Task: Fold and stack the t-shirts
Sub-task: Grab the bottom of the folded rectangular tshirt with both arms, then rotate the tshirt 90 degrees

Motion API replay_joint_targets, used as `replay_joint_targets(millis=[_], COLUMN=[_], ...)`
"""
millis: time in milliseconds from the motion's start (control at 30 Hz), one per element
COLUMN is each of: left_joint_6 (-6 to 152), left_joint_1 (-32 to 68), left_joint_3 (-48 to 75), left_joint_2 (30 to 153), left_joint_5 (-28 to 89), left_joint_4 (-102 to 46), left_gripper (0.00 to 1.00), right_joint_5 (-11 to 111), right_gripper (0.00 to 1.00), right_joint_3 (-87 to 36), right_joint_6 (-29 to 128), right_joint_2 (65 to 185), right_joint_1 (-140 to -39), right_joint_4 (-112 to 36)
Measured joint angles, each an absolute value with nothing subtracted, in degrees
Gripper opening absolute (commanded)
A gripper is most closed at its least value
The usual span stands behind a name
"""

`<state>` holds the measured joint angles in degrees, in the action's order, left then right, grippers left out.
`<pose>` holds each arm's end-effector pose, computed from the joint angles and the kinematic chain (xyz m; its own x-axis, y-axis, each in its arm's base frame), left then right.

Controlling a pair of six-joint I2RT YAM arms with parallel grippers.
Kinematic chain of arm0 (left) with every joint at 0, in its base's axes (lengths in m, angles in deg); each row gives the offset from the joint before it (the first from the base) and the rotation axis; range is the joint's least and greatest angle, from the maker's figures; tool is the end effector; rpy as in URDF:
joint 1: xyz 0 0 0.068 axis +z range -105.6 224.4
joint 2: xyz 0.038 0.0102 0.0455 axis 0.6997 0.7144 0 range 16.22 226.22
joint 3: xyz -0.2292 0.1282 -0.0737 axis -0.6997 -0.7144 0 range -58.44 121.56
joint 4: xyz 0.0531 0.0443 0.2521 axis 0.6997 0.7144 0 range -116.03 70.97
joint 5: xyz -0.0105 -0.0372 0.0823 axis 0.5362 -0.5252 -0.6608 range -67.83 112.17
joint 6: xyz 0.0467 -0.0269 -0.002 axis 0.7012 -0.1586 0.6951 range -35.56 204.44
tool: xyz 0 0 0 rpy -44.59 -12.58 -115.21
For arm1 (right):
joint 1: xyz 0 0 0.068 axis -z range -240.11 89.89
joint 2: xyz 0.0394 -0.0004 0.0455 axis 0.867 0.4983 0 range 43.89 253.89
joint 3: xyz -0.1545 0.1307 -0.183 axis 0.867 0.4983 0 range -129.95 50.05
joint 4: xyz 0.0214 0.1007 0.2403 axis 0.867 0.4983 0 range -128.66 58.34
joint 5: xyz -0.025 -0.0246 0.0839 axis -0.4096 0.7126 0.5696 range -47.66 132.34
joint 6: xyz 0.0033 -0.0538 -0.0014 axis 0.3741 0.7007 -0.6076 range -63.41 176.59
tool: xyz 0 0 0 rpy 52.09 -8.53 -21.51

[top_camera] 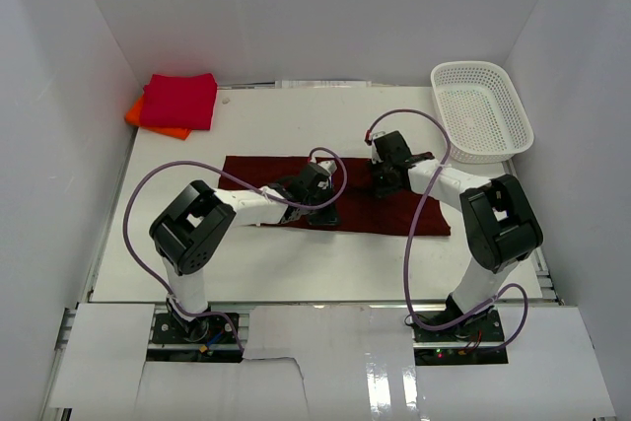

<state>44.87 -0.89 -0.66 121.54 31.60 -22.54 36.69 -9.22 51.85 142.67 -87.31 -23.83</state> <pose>0.2548 -0.2657 0.1430 -0.9144 0.0305 -0.4037 0.2480 0.8304 -0.4988 0.3141 0.1574 0.1759 -0.7535 -0.2949 -0.5876 -0.3429 0.9389 -0.0315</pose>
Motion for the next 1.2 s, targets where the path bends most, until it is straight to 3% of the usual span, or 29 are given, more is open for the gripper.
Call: replay_joint_targets(millis=[267, 600, 767, 1133, 1200], left_joint_6=[44.3, 44.0, 43.9, 43.8, 43.8], left_joint_1=[-0.9, -1.1, -1.2, -1.7, -1.9], left_joint_3=[-1.4, -2.0, -2.6, -2.7, -2.7], left_joint_2=[121.5, 121.3, 121.1, 121.0, 120.9], left_joint_5=[31.7, 31.8, 31.7, 31.6, 31.6], left_joint_4=[-24.1, -25.0, -25.8, -26.1, -26.0], left_gripper=[0.00, 0.00, 0.00, 0.00, 0.00], right_joint_5=[37.1, 38.0, 36.8, 33.3, 33.4], right_gripper=[0.16, 0.25, 0.37, 0.43, 0.54], right_joint_3=[-13.1, -27.4, -33.4, -32.5, -30.5], right_joint_6=[51.8, 52.3, 52.6, 52.1, 51.3], right_joint_2=[143.6, 153.8, 159.3, 158.2, 155.1], right_joint_1=[-87.3, -87.3, -87.3, -87.2, -87.1], right_joint_4=[-23.5, -22.8, -23.3, -26.5, -26.7])
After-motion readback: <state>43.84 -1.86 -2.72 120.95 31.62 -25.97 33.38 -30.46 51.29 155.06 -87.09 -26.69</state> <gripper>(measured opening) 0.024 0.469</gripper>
